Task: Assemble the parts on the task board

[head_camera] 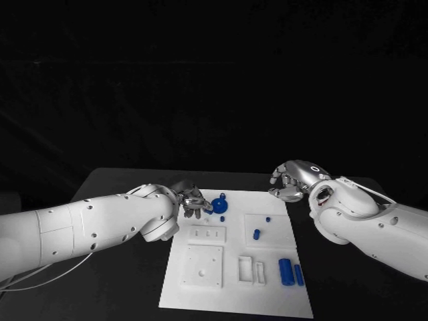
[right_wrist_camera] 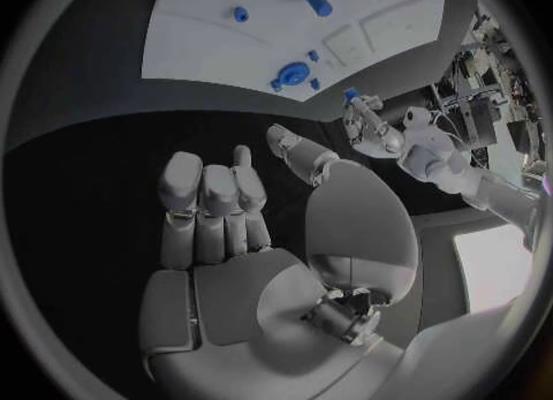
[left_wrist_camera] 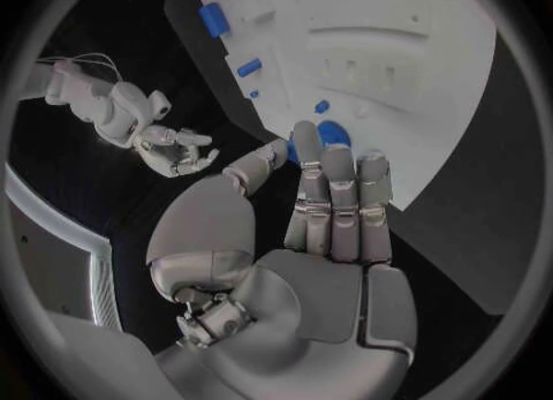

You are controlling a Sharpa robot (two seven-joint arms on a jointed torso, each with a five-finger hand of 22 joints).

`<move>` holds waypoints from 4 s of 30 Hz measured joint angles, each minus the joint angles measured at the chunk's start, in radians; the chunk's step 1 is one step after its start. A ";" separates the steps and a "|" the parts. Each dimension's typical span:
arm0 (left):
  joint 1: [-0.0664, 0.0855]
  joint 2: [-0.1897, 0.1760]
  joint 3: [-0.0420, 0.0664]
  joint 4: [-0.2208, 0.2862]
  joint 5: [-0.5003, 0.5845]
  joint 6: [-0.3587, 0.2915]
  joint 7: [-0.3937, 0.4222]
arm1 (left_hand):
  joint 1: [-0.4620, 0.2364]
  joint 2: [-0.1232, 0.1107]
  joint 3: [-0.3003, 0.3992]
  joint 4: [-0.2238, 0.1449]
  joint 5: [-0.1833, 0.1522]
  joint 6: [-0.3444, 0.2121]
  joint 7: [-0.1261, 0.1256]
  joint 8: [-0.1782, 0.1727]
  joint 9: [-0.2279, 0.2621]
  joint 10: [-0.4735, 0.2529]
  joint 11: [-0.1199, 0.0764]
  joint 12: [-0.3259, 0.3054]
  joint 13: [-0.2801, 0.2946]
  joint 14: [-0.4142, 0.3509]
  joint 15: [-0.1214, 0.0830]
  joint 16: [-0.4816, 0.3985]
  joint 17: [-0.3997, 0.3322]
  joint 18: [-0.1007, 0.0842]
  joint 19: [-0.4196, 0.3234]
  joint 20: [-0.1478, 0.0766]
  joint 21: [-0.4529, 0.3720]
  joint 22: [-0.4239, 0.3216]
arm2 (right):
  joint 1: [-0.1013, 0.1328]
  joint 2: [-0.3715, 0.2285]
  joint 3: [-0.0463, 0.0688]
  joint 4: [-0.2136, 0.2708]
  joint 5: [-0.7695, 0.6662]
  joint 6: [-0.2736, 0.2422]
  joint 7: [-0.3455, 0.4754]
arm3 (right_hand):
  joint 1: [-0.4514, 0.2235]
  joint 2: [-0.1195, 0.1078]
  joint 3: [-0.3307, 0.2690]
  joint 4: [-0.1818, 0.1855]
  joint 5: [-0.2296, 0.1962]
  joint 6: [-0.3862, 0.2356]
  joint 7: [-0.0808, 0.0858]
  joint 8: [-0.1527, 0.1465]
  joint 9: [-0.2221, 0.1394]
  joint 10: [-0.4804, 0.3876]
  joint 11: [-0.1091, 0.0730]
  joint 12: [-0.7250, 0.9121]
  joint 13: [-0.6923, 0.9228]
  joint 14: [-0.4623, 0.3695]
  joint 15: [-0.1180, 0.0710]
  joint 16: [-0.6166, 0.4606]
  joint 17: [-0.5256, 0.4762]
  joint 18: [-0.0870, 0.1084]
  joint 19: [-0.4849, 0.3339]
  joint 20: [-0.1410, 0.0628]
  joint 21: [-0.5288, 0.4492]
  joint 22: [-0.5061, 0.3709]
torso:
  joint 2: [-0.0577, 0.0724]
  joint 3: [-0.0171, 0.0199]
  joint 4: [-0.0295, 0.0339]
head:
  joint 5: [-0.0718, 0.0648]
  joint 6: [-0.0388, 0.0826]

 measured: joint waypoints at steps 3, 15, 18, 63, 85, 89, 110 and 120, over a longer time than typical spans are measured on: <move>-0.023 0.004 -0.001 -0.010 -0.024 -0.010 -0.010 | 0.000 0.000 0.000 0.000 0.001 0.001 -0.001 0.000 0.000 0.005 -0.005 0.011 0.005 0.006 -0.004 0.016 0.001 0.000 0.007 0.000 0.014 0.001 | 0.000 -0.009 0.004 0.001 0.006 -0.014 0.009 | 0.000 0.000 0.000 0.006 0.004 0.000 0.000 0.000 0.000 -0.002 0.001 0.000 0.000 0.000 0.000 -0.004 -0.001 0.000 0.000 0.000 0.000 0.000 | -0.002 0.0019 -0.0007 | 0.003 -0.010; -0.070 0.014 -0.001 -0.030 -0.090 -0.039 -0.028 | -0.003 -0.011 -0.003 0.000 0.015 0.007 -0.007 -0.013 0.000 0.015 -0.011 0.086 0.046 0.014 -0.012 0.098 0.007 0.000 0.039 -0.011 0.031 0.014 | 0.001 -0.015 0.013 0.005 0.017 -0.040 0.026 | 0.004 -0.004 -0.003 0.008 0.024 0.000 0.000 -0.004 0.000 -0.005 0.002 -0.004 -0.003 -0.001 0.001 -0.004 -0.001 0.000 -0.002 0.002 -0.004 0.000 | -0.009 0.0099 -0.0012 | 0.009 -0.035; -0.077 0.017 -0.001 -0.034 -0.101 -0.043 -0.029 | -0.003 -0.011 -0.001 -0.001 0.015 0.011 -0.011 -0.021 0.000 0.020 -0.013 0.116 0.063 0.017 -0.016 0.121 0.008 0.000 0.048 -0.013 0.038 0.016 | 0.001 -0.014 0.013 0.005 0.018 -0.043 0.028 | 0.004 -0.004 -0.003 0.008 0.028 0.000 0.000 -0.004 0.000 -0.005 0.002 -0.004 -0.004 -0.002 0.001 -0.004 -0.001 0.000 -0.002 0.002 -0.004 0.000 | -0.010 0.0129 -0.0013 | 0.012 -0.040; -0.128 0.065 0.000 -0.088 -0.160 -0.030 -0.037 | 0.002 -0.016 -0.004 -0.014 0.026 0.016 -0.016 -0.046 0.000 0.017 -0.018 0.297 0.169 0.022 -0.021 0.255 -0.009 -0.001 0.075 -0.025 0.092 0.015 | 0.003 -0.017 0.014 0.007 0.020 -0.045 0.032 | 0.004 -0.004 -0.008 0.014 0.059 0.000 0.000 -0.003 0.000 -0.005 0.002 -0.004 -0.006 -0.003 0.003 -0.008 -0.001 0.000 -0.002 0.005 -0.004 0.000 | -0.014 0.0155 -0.0009 | 0.009 -0.074; -0.127 0.067 0.002 -0.088 -0.164 -0.007 -0.041 | -0.004 -0.022 -0.004 -0.015 0.015 0.016 -0.016 -0.036 0.000 0.017 -0.018 0.338 0.184 0.022 -0.021 0.287 -0.013 0.008 0.086 -0.028 0.104 0.015 | 0.003 -0.015 0.014 0.005 0.022 -0.044 0.032 | 0.004 -0.004 -0.011 0.016 0.080 0.000 0.000 -0.003 0.001 -0.005 0.002 -0.004 -0.008 -0.004 0.003 -0.008 -0.001 0.000 -0.002 0.005 -0.004 0.001 | -0.014 0.0174 -0.0019 | 0.010 -0.076; -0.126 0.067 0.002 -0.089 -0.165 -0.004 -0.041 | -0.007 -0.025 -0.008 -0.011 0.014 0.016 -0.016 -0.031 0.000 0.015 -0.020 0.347 0.187 0.022 -0.021 0.295 -0.015 0.008 0.088 -0.030 0.108 0.015 | 0.003 -0.015 0.014 0.004 0.022 -0.043 0.033 | 0.004 -0.004 -0.013 0.018 0.091 0.000 0.000 -0.003 0.001 -0.005 0.002 -0.004 -0.009 -0.004 0.003 -0.008 0.000 0.000 -0.002 0.006 -0.008 0.002 | -0.014 0.0173 -0.0023 | 0.010 -0.075; -0.126 0.067 0.002 -0.091 -0.166 0.008 -0.042 | -0.063 0.018 -0.015 -0.018 0.109 0.020 -0.020 0.006 0.000 0.014 -0.021 0.424 0.203 0.026 -0.025 0.360 -0.029 0.008 0.087 -0.030 0.124 0.015 | 0.003 -0.012 0.014 0.000 0.023 -0.040 0.033 | 0.004 -0.004 -0.017 0.022 0.159 0.000 0.000 -0.008 0.003 -0.005 0.002 -0.004 -0.012 -0.005 0.005 -0.012 0.002 0.000 0.002 0.005 -0.008 0.003 | -0.013 0.0161 -0.0013 | 0.008 -0.075; -0.125 0.068 0.003 -0.093 -0.170 0.016 -0.047 | -0.089 0.044 -0.023 -0.033 0.164 0.020 -0.020 0.018 0.000 0.014 -0.021 0.446 0.202 0.027 -0.026 0.379 -0.037 0.008 0.087 -0.030 0.134 0.015 | 0.003 -0.011 0.014 -0.001 0.024 -0.038 0.033 | 0.004 -0.004 -0.017 0.022 0.186 0.000 0.000 -0.008 0.004 -0.005 0.002 -0.004 -0.012 -0.005 0.005 -0.011 0.002 0.000 0.002 0.005 -0.008 0.003 | -0.013 0.0161 -0.0013 | 0.009 -0.078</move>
